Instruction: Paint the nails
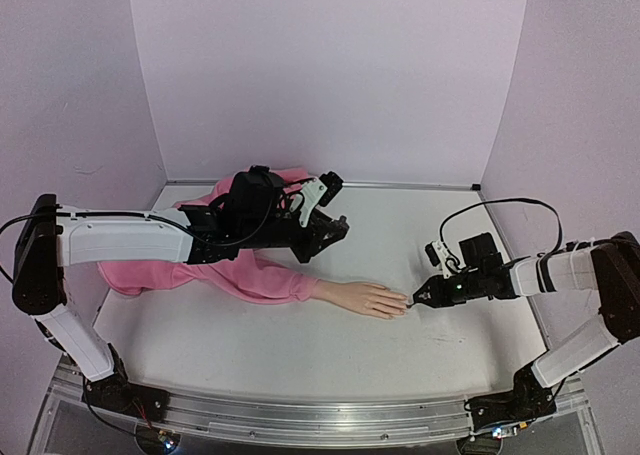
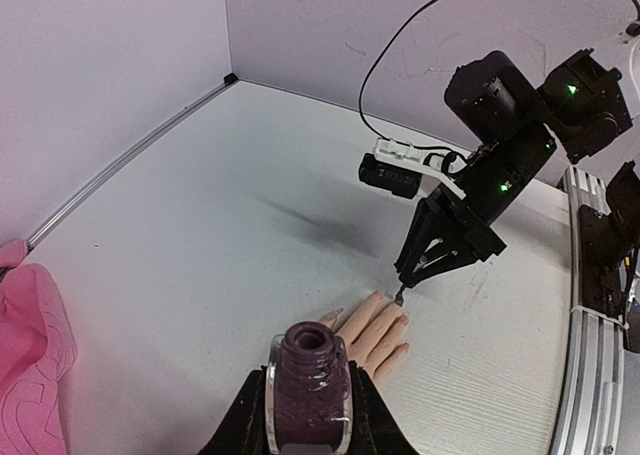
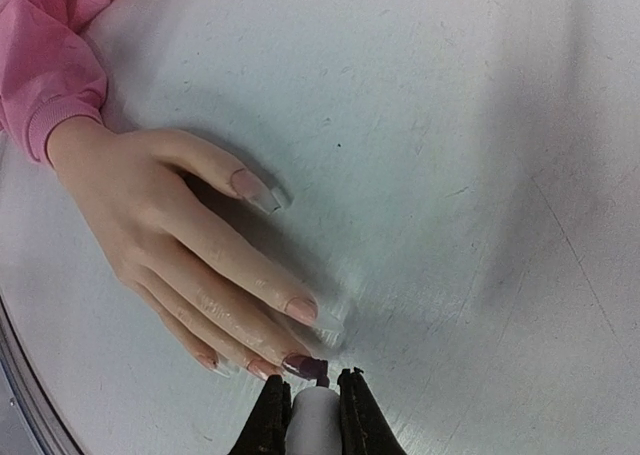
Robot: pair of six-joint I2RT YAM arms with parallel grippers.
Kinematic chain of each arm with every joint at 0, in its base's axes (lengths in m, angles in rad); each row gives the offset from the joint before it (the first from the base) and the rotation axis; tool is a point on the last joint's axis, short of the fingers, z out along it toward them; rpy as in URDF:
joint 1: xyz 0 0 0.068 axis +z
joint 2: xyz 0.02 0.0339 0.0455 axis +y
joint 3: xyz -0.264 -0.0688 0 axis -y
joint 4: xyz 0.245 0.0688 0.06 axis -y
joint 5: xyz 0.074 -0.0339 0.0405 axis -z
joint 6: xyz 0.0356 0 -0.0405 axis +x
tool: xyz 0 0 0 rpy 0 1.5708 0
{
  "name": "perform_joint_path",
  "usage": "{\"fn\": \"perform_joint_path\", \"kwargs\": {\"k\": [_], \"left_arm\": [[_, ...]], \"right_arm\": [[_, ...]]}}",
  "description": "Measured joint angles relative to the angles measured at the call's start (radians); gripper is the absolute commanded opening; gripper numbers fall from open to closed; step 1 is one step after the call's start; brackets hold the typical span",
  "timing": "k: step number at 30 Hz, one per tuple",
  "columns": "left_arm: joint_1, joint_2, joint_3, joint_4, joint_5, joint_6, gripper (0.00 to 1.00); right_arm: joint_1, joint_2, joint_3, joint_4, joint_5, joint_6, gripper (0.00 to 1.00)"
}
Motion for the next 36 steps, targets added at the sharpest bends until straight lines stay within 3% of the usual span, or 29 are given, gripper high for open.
{"fn": "perform_joint_path", "kwargs": {"k": [36], "left_arm": [[0.000,0.000,0.000,0.000,0.000,0.000,0.00]], "right_arm": [[0.000,0.003,0.004,-0.024,0.033,0.008,0.00]]}}
